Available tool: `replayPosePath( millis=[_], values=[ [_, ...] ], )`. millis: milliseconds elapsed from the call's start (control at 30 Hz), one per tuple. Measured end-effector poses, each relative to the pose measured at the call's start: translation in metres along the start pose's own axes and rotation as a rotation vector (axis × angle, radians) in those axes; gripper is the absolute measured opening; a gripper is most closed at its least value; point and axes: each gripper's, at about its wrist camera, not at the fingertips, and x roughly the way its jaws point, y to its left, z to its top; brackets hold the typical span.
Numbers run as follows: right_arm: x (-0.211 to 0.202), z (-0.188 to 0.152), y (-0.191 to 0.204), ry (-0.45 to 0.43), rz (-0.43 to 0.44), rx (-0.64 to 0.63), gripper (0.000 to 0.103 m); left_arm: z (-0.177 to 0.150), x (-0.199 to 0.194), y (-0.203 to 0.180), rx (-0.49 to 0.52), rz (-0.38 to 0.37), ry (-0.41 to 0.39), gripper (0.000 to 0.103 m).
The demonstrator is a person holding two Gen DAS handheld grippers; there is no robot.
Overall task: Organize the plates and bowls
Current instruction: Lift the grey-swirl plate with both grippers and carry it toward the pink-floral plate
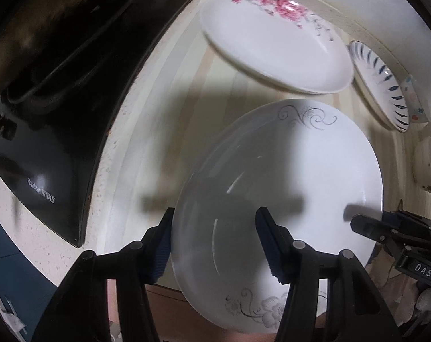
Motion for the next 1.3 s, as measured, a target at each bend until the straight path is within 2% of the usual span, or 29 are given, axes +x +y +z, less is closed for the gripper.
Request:
replayPosePath(
  millis=[267, 367, 700, 1000, 1300],
  values=[
    [-0.038, -0.017, -0.022, -0.012, -0.036, 0.034, 0.036, -0.003, -0.026, -0.045, 0.065, -0.04, -0.008, 0.053],
    [-0.059, -0.024, -0.036, -0.024, -0.048, 0.063, 0.036, 0.006, -0.022, -0.056, 0.094, -0.058, -0.004, 0.053],
    [-0.114, -0.058, -0.09, -0.07, -0.091, 0.171, 0.036, 0.001, -0.012, -0.126, 0.212, -0.096, 0.032, 0.053],
    [-0.117, -0.083, -0.129, -0.066, -0.09, 0.271, 0.036, 0.015, 0.003, -0.16, 0.269, -0.092, 0.066, 0.053],
    [-0.107, -0.085, -0.14, -0.051, -0.088, 0.3, 0.036, 0.018, 0.01, -0.157, 0.273, -0.089, 0.082, 0.053]
  ],
)
